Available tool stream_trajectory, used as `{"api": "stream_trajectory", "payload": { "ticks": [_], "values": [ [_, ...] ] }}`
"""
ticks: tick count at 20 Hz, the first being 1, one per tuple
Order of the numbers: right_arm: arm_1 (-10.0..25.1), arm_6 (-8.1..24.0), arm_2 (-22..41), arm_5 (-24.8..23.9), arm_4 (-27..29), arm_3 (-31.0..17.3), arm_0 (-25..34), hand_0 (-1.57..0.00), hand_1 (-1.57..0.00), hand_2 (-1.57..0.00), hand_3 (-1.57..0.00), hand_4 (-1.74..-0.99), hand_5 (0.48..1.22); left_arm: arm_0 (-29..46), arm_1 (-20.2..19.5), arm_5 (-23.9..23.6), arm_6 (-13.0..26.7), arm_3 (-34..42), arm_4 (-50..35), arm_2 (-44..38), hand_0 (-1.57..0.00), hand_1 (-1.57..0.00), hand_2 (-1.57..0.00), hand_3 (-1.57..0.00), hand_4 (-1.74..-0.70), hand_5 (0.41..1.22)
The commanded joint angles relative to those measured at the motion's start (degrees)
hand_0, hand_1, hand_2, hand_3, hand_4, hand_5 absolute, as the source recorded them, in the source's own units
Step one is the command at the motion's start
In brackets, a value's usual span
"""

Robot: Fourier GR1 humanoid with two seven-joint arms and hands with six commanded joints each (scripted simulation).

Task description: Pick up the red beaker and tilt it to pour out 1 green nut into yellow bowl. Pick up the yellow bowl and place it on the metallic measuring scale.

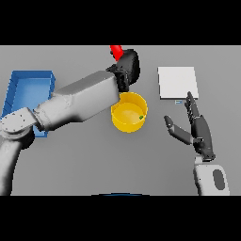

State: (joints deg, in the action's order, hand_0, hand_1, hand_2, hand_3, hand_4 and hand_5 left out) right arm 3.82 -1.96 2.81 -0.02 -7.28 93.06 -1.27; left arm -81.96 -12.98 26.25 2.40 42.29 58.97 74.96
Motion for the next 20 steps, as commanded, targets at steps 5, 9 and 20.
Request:
{"api": "stream_trajectory", "payload": {
  "ticks": [5, 9, 20],
  "values": [
    [-0.57, -1.46, 0.42, 0.65, 0.51, -0.18, -0.32, 0.00, 0.00, 0.00, 0.00, -1.224, 0.615, -7.48, -4.00, -6.28, -0.12, -3.41, -2.26, -3.89, -1.57, -1.33, -1.32, -1.36, -1.66, 1.196],
    [-0.15, -1.78, 0.41, 1.50, 0.97, -0.48, -0.34, 0.00, 0.00, 0.00, 0.00, -1.256, 0.635, -15.85, -6.82, -8.99, -0.40, -11.15, -6.23, -9.16, -1.57, -1.47, -1.47, -1.39, -1.57, 1.211],
    [1.56, -3.82, 0.92, 2.12, -0.20, -1.38, 1.59, 0.00, 0.00, 0.00, 0.00, -1.301, 0.652, -11.53, -19.75, -18.83, 6.69, -31.43, -36.63, -34.45, -1.57, -1.56, -1.56, -1.40, -1.71, 1.220]
  ]
}}
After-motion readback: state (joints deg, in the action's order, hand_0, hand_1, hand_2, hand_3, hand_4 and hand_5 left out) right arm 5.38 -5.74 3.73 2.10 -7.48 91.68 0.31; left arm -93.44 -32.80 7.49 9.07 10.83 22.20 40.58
